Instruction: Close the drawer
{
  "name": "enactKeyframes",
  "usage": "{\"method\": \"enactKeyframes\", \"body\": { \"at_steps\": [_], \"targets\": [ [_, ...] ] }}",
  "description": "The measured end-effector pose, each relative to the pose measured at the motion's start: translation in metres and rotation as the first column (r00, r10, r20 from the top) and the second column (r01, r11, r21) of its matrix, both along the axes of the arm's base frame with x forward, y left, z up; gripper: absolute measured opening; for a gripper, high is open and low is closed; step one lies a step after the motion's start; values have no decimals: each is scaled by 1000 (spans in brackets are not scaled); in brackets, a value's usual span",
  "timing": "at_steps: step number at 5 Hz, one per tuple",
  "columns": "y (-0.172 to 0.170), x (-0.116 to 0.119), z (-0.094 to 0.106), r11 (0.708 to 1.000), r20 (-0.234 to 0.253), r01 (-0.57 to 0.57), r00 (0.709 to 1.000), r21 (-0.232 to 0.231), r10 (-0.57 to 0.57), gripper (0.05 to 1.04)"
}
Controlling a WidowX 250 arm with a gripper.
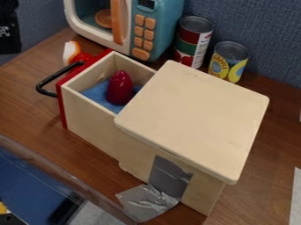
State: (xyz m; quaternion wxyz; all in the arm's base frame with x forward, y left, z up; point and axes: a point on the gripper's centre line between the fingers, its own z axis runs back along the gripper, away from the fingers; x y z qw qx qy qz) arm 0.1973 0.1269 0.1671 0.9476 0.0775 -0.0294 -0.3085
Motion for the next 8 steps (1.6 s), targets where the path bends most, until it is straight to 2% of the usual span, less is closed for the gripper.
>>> {"method": "enactKeyframes", "body": {
  "at_steps": [1,2,3,4,5,6,7,8],
  "targets": [
    [0,0,-7,1000,-18,10,1000,-7,-10,999],
    [16,3,-23,998,-15,55,998,15,-54,999],
    [34,7,-39,995,-10,102,995,11,-102,999],
    [49,13,-59,976,-38,219,975,16,-218,999],
    [68,22,-76,928,-68,371,927,11,-370,999],
    [80,30,-96,851,-117,525,846,18,-520,999],
    [82,35,-97,832,-103,552,832,55,-546,999],
    [74,42,-104,826,-97,561,826,53,-555,999]
  ]
}}
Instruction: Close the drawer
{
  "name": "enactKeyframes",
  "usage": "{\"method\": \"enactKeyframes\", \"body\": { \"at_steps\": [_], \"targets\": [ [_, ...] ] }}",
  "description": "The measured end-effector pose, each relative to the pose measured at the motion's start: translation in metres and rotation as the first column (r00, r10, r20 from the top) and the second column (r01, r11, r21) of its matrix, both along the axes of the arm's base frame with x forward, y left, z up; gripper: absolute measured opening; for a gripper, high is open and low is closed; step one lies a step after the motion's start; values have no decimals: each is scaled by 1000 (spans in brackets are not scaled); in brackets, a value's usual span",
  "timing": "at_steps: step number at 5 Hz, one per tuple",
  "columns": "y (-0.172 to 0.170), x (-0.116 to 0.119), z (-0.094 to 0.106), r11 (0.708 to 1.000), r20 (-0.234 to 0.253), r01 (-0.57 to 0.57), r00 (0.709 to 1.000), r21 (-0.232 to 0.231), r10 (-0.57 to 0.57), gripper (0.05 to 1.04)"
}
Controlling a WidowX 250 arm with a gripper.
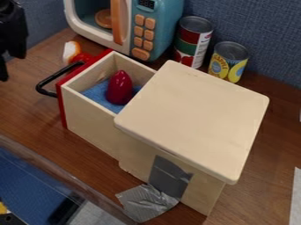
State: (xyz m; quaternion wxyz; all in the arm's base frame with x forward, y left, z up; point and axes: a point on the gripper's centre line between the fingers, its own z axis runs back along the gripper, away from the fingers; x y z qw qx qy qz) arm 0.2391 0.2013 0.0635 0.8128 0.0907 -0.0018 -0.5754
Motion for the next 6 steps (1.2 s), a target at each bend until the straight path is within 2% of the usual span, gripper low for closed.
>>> {"method": "enactKeyframes", "body": {
  "at_steps": [1,2,4,5,6],
  "targets": [
    [-17,10,-10,1000,-10,24,1000,4,-24,999],
    [-19,15,-19,999,-24,32,999,18,-32,999],
    [-5,17,-52,998,-81,12,997,67,-7,999],
    [-12,19,-53,999,-79,6,997,40,-3,999],
    [-34,18,-49,1000,-84,27,996,8,-26,999]
  ]
}}
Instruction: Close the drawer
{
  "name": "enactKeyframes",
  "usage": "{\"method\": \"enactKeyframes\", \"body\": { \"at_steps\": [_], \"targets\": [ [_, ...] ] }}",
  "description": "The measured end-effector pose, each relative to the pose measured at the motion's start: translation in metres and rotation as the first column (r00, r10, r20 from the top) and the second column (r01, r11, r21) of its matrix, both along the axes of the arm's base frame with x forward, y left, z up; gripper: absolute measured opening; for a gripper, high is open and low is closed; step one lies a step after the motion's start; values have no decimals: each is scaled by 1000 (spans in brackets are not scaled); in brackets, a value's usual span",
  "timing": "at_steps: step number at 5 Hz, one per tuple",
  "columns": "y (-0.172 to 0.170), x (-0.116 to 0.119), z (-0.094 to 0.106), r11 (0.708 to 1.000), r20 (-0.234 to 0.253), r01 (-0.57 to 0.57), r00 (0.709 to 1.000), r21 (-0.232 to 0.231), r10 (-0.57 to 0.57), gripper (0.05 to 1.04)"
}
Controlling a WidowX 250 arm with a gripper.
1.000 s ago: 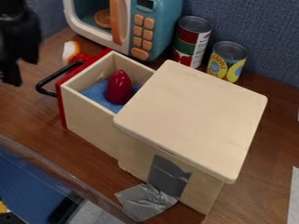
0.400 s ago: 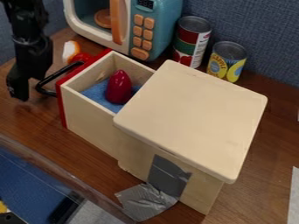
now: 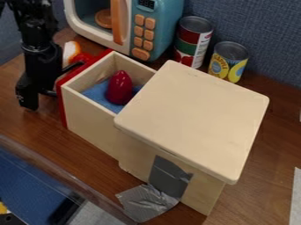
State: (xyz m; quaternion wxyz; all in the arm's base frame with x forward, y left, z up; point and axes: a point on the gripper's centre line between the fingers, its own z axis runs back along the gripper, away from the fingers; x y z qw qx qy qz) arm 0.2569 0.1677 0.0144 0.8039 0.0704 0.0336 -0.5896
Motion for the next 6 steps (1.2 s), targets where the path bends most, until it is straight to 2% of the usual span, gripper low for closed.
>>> {"method": "enactKeyframes", "body": {
  "at_steps": [1,2,6],
  "targets": [
    [-21,0,5,999,11,5,1000,-34,-5,999],
    [-39,0,5,999,6,23,1000,-43,-23,999],
    [-87,-4,-10,994,14,109,994,-20,-109,999]
  ]
}}
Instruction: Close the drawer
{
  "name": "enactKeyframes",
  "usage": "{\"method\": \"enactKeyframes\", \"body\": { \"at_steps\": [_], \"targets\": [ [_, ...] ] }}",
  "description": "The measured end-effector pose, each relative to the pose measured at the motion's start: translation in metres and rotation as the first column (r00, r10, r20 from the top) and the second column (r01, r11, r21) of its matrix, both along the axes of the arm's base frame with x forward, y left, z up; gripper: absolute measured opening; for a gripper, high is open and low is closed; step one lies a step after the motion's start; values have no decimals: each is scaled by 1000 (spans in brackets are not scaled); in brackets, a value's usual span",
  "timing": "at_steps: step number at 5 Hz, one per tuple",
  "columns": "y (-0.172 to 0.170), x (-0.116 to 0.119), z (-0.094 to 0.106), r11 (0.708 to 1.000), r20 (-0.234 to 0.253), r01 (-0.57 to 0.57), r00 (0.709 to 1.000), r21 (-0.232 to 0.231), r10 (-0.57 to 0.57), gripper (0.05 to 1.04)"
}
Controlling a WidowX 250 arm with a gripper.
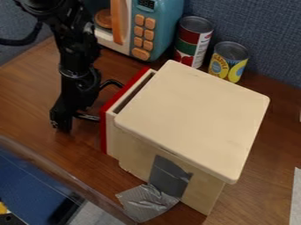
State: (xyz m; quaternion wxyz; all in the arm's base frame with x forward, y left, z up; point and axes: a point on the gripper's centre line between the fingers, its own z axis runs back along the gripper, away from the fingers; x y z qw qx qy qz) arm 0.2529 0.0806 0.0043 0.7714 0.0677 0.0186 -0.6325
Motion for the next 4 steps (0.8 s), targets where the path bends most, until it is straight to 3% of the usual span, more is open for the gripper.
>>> {"method": "enactKeyframes", "body": {
  "at_steps": [2,4],
  "targets": [
    [-25,-2,3,999,5,32,999,-15,-32,999],
    [-28,-5,9,1000,21,28,999,-11,-28,999]
  ]
}}
